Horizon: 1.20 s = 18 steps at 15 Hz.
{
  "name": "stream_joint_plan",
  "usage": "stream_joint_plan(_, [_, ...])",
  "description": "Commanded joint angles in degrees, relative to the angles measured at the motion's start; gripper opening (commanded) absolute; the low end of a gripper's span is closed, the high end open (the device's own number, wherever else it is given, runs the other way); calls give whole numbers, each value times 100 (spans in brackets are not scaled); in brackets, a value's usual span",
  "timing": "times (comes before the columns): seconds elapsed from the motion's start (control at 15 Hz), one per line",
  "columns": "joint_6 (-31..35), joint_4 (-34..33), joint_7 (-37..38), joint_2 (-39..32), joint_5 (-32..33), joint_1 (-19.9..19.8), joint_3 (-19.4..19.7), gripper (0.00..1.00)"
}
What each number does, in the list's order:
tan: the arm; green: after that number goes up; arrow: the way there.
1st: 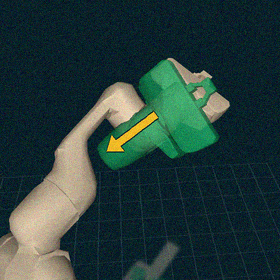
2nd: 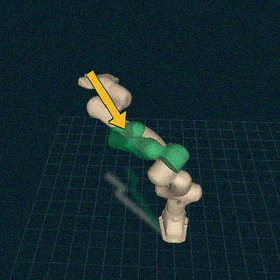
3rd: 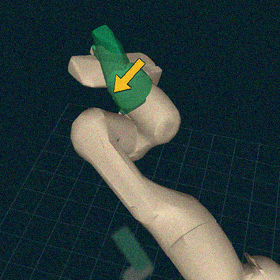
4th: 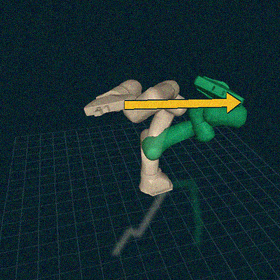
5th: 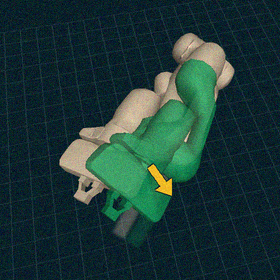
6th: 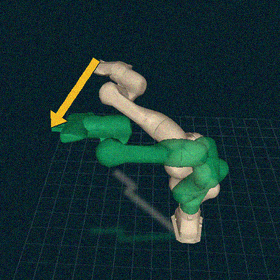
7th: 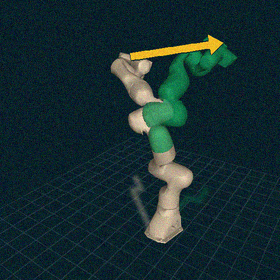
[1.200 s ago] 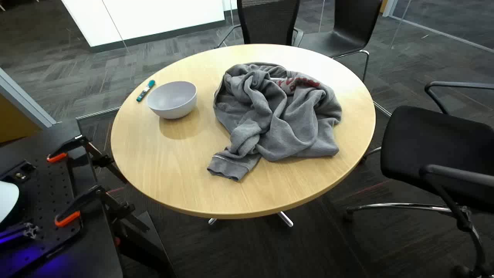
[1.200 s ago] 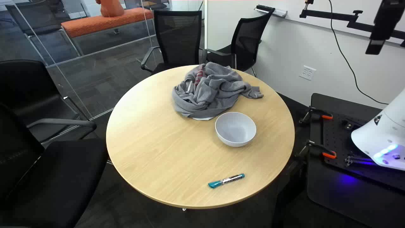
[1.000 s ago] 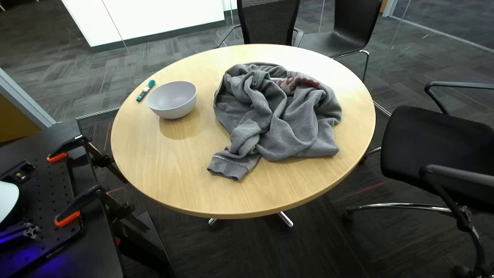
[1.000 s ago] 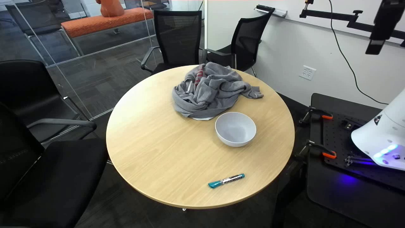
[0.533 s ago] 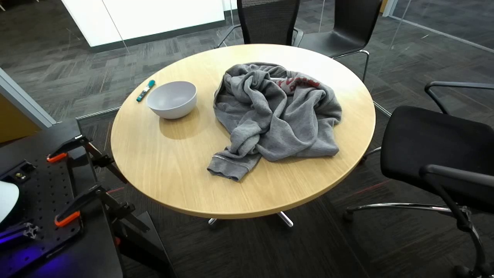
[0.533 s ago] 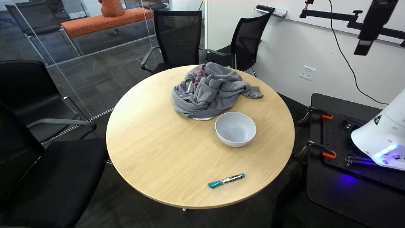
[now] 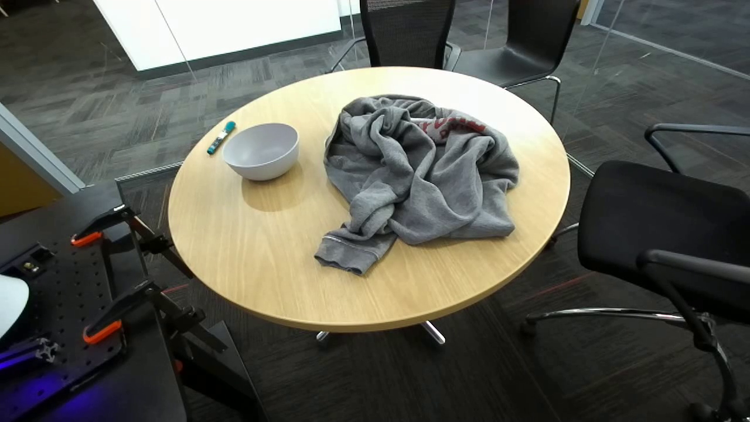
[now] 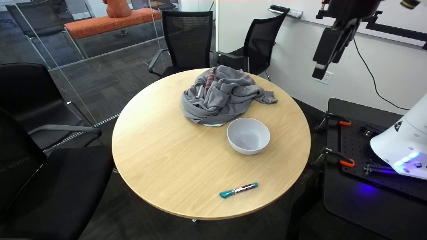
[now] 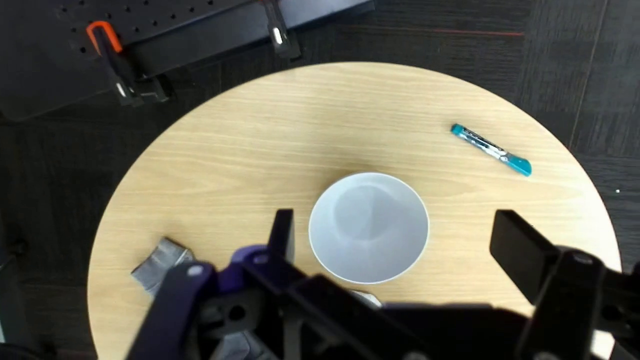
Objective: Move the bowl to the left
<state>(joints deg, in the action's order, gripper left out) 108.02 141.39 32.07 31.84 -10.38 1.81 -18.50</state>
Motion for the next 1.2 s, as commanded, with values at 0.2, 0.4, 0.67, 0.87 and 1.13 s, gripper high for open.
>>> stream_joint_plan(0.2, [1396,-309,776,-1429,133,99,-108,100])
stream_joint_plan(0.4, [1778,-468,1179,-1976,404,169,-134,100])
stream_joint_plan(0.67, [2004,-759,1974,-2696,1031,359,-125,100])
stream_joint_plan(0.87, [2112,-980,2474,-3184,1449,577,-27,100])
stream_joint_plan(1.13, [2177,-1275,2863,-3791,1858,849,159,100])
